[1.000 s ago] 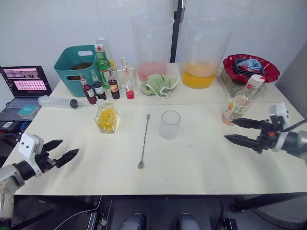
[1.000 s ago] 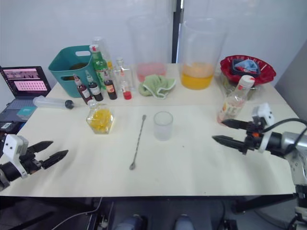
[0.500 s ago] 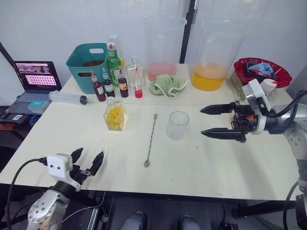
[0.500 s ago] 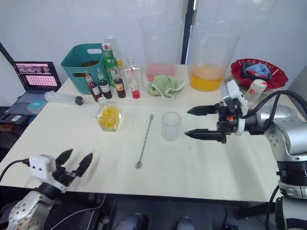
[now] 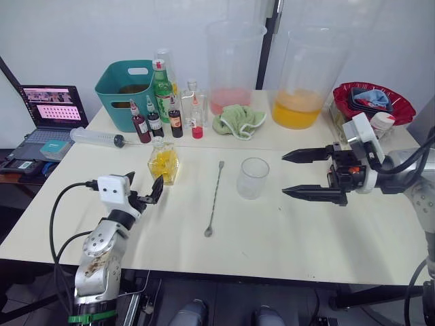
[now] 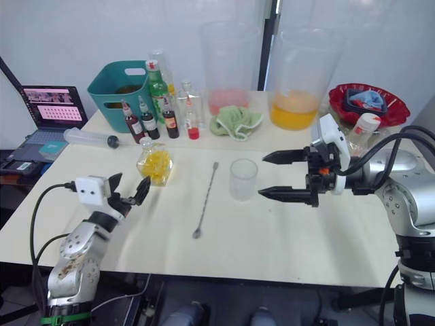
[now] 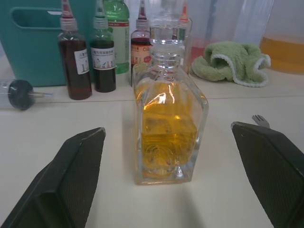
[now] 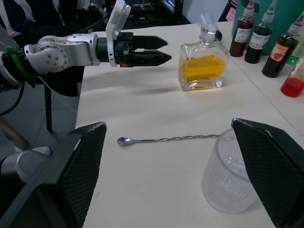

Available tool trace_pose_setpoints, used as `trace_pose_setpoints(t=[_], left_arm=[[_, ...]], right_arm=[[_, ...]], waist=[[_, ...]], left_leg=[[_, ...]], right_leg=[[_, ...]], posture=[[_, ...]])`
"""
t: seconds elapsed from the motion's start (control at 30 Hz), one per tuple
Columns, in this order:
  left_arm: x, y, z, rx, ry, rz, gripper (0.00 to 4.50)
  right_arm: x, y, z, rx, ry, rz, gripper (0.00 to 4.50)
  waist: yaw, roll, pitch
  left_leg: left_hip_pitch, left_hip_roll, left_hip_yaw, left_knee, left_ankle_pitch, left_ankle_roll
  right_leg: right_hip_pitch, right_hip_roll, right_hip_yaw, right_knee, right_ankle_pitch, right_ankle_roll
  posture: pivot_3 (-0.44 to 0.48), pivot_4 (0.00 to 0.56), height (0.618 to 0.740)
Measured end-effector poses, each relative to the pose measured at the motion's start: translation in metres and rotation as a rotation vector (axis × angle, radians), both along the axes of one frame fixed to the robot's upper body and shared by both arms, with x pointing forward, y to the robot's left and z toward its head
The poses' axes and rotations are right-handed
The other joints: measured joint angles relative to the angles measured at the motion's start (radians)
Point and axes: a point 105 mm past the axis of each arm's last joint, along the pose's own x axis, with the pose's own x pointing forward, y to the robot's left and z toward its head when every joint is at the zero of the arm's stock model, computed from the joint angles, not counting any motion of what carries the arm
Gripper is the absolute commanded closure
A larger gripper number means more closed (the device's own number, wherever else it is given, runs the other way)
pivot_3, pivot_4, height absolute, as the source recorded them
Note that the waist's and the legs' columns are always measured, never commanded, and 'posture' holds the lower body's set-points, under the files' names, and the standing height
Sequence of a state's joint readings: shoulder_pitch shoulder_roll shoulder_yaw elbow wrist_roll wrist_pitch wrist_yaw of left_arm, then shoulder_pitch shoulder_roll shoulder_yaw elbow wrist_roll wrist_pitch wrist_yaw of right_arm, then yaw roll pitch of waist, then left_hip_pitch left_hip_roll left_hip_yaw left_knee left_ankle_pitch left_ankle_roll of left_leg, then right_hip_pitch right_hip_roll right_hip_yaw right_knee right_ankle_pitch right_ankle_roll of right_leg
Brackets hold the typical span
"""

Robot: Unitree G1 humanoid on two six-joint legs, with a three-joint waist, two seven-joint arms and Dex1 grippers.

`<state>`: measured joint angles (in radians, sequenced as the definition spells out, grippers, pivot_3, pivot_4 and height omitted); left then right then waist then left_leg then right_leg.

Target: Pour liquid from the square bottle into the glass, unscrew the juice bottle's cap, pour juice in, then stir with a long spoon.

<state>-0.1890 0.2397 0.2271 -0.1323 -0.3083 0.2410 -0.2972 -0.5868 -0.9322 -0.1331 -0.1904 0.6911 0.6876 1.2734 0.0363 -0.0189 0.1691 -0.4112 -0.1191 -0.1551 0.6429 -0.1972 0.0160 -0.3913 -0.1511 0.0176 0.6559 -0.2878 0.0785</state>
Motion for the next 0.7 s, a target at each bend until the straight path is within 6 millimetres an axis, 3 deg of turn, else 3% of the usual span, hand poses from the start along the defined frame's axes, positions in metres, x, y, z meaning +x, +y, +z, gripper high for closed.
trace_pose_setpoints(t=[0.57, 0.7], left_arm=[[0.048, -0.021, -0.007, -0.003, 0.034, 0.057, 0.0], [0.064, -0.025, 0.002, 0.031, 0.021, 0.077, 1.13]], right_arm=[[0.008, -0.004, 0.004, 0.002, -0.016, -0.04, 0.04], [0.01, -0.005, 0.004, -0.003, -0.024, -0.049, 0.0]], waist=[[0.001, -0.001, 0.001], [0.001, -0.002, 0.001]], left_leg=[[-0.001, 0.0, 0.0, 0.001, 0.0, 0.0], [-0.002, -0.001, -0.001, 0.002, 0.0, 0.0]], right_leg=[[0.0, 0.0, 0.0, 0.0, 0.0, 0.0], [0.0, 0.0, -0.001, 0.0, 0.001, 0.001]], posture=[[0.0, 0.15, 0.74], [0.0, 0.15, 0.74]])
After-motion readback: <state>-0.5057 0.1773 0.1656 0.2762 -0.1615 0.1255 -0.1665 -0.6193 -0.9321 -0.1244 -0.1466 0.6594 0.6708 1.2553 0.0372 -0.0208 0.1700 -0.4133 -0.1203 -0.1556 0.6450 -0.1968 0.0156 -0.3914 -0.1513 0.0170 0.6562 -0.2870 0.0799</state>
